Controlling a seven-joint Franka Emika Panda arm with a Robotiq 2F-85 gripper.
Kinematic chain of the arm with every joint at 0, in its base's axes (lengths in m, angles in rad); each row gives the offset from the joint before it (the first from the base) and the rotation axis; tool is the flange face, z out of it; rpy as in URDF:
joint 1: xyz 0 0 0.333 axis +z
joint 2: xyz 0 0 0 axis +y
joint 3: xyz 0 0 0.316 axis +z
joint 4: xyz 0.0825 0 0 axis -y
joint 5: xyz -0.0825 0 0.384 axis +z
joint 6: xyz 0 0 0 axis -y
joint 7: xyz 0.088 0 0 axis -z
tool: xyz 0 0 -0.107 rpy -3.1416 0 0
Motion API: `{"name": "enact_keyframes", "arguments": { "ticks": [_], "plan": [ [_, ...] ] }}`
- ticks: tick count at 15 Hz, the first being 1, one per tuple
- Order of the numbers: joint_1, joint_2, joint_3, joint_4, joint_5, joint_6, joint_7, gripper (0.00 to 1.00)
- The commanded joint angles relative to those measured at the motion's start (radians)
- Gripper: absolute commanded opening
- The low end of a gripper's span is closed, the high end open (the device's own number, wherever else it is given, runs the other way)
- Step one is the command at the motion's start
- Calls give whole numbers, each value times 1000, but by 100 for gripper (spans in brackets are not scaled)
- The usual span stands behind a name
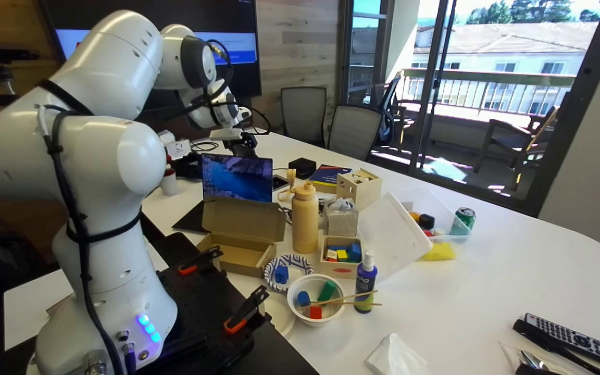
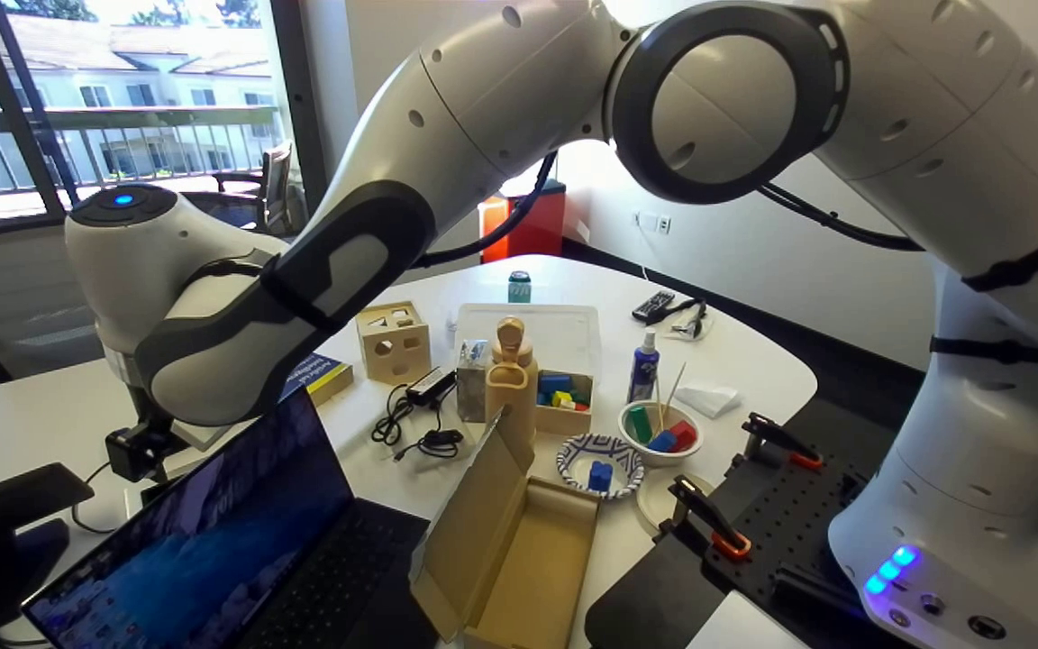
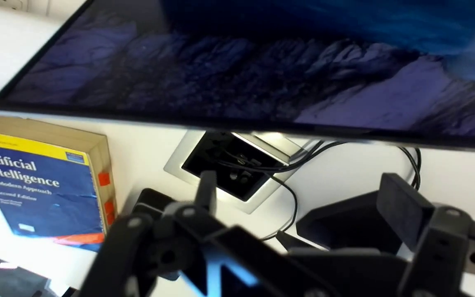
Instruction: Close the laptop
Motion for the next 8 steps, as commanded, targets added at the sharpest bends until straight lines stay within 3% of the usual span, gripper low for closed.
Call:
{"name": "enact_keyframes", "arguments": {
  "ticks": [1, 8],
  "plan": [
    [-5, 28, 19, 53, 27, -70, -8, 100],
    [-53, 18, 111, 71, 94, -253, -107, 100]
  ]
}}
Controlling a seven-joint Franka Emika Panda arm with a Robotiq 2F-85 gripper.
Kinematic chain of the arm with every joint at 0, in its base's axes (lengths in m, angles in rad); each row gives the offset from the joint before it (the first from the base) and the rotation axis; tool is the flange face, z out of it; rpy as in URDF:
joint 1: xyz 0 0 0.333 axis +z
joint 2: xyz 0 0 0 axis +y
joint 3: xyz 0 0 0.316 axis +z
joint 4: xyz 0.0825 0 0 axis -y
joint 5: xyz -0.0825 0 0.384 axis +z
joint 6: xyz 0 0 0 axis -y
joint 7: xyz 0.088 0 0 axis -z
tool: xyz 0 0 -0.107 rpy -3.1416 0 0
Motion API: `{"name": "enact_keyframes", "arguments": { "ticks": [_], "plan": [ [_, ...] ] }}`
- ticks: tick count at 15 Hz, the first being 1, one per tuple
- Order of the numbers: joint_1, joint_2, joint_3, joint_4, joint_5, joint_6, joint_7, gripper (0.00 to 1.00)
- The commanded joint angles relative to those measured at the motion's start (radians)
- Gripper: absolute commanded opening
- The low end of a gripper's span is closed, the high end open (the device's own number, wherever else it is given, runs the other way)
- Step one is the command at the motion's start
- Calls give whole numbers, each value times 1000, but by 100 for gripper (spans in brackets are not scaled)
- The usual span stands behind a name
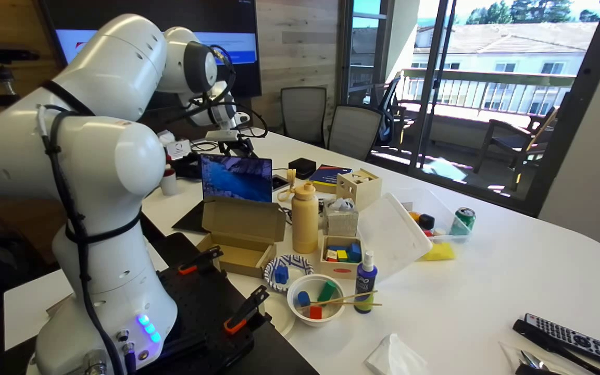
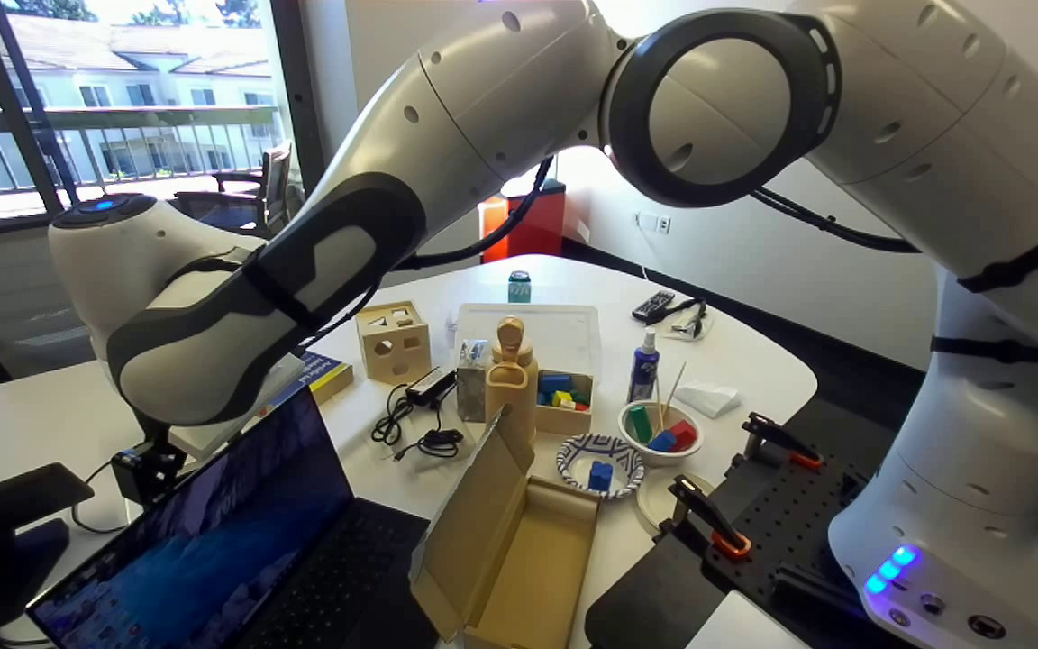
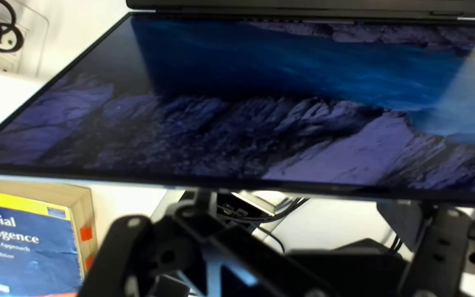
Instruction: Close the laptop
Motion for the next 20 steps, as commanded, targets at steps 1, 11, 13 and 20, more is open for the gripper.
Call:
{"name": "enact_keyframes", "arguments": {
  "ticks": [1, 11, 13, 20],
  "plan": [
    [-35, -2, 55, 36, 48, -133, -84, 100],
    [-50, 80, 97, 163, 161, -490, -284, 100],
    [-50, 103, 104, 180, 170, -553, -312, 100],
    [-29, 147, 102, 155, 144, -597, -290, 100]
  ]
}}
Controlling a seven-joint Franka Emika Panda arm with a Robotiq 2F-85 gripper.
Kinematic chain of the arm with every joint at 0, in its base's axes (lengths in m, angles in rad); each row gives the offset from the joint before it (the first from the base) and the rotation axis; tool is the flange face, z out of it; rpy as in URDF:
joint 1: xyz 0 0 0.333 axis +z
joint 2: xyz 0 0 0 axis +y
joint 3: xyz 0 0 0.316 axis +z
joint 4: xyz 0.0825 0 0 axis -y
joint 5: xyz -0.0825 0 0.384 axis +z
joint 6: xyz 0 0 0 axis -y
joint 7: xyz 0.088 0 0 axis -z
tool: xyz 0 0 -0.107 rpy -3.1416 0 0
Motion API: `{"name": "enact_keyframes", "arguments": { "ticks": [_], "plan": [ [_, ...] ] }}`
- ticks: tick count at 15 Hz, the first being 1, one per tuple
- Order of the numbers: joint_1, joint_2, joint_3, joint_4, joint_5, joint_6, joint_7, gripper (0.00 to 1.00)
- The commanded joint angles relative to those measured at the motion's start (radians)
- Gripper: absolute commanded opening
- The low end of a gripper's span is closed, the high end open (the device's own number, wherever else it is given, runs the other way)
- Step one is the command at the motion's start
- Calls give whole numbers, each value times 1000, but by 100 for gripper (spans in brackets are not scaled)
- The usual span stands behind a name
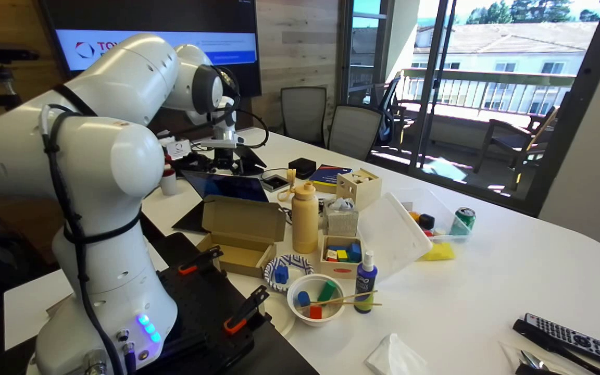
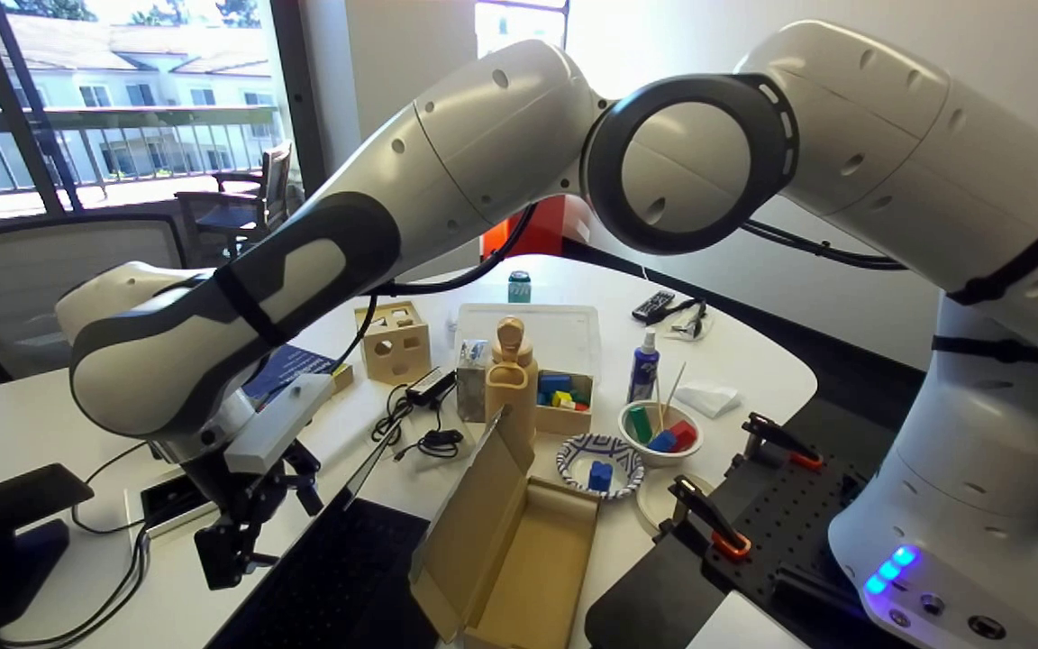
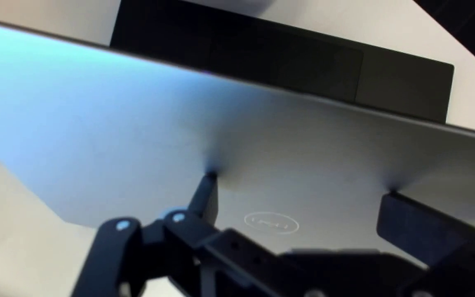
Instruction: Close the laptop
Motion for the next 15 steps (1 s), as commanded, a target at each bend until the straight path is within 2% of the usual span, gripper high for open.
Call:
{"name": "enact_keyframes", "arguments": {
  "ticks": [1, 11, 15],
  "plan": [
    [16, 20, -10, -6, -11, -26, 15, 100],
    [38, 21, -29, -84, -30, 35, 73, 100],
    [36, 1, -35, -169, -40, 167, 107, 100]
  ]
}}
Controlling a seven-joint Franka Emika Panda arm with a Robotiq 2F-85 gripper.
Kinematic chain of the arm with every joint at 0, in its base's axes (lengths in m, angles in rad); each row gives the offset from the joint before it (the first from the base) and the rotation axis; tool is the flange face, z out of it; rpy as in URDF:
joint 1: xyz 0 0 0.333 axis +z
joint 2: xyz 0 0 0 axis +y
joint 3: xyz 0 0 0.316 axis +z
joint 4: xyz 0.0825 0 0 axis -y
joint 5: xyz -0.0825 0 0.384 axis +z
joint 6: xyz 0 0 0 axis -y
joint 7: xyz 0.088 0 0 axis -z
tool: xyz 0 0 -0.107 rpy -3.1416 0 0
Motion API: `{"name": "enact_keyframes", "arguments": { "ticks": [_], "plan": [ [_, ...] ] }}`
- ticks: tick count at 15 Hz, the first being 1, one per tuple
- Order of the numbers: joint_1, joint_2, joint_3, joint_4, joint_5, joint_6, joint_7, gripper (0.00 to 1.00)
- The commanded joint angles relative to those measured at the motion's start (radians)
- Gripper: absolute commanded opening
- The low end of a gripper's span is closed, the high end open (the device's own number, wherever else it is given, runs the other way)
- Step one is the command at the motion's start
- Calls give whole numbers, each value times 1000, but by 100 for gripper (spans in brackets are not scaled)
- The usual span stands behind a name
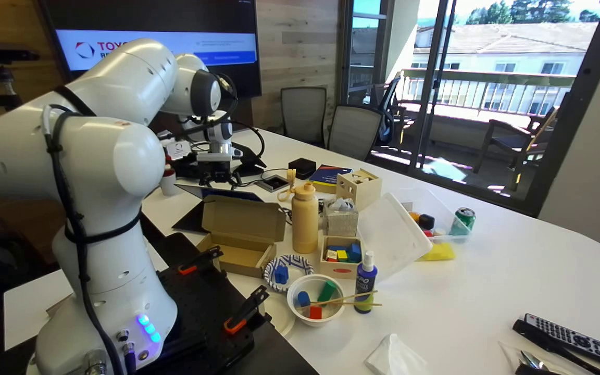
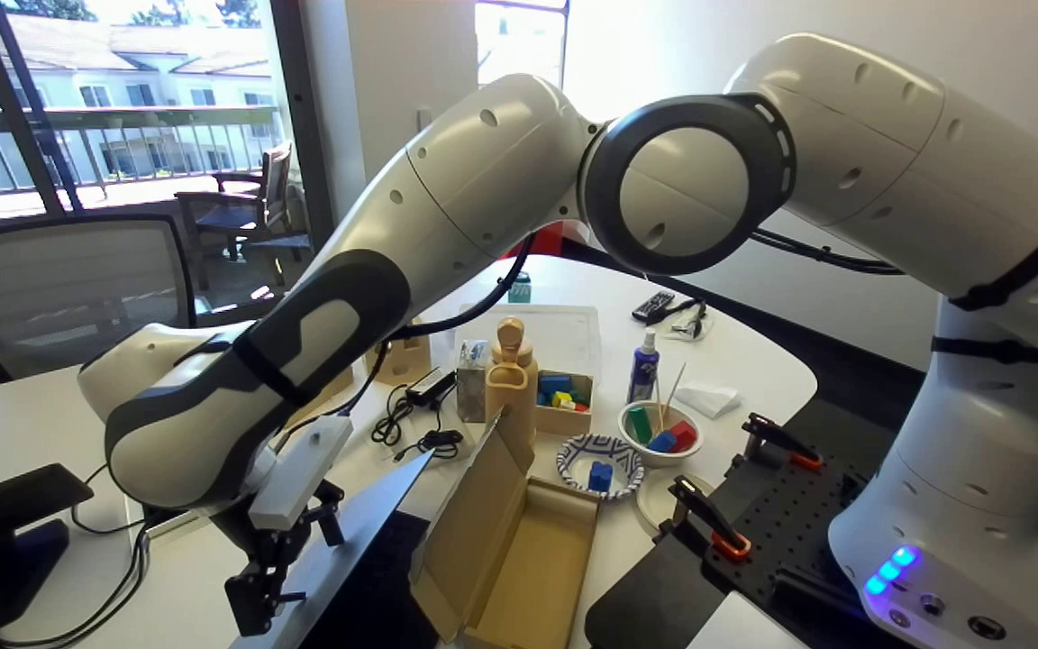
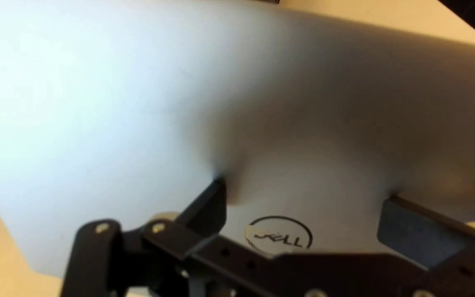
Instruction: Close the laptop
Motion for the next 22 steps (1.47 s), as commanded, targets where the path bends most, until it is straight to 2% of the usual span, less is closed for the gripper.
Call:
{"name": "enact_keyframes", "arguments": {
  "ticks": [1, 6, 10, 15, 22],
  "plan": [
    [11, -32, -21, -115, -20, 137, 59, 100],
    [19, -49, -41, -217, -44, 299, 124, 100],
    [18, -57, -47, -284, -56, 379, 169, 100],
    [19, -64, -57, -332, -58, 441, 191, 100],
    [35, -57, -82, -335, -42, 448, 179, 100]
  ]
}}
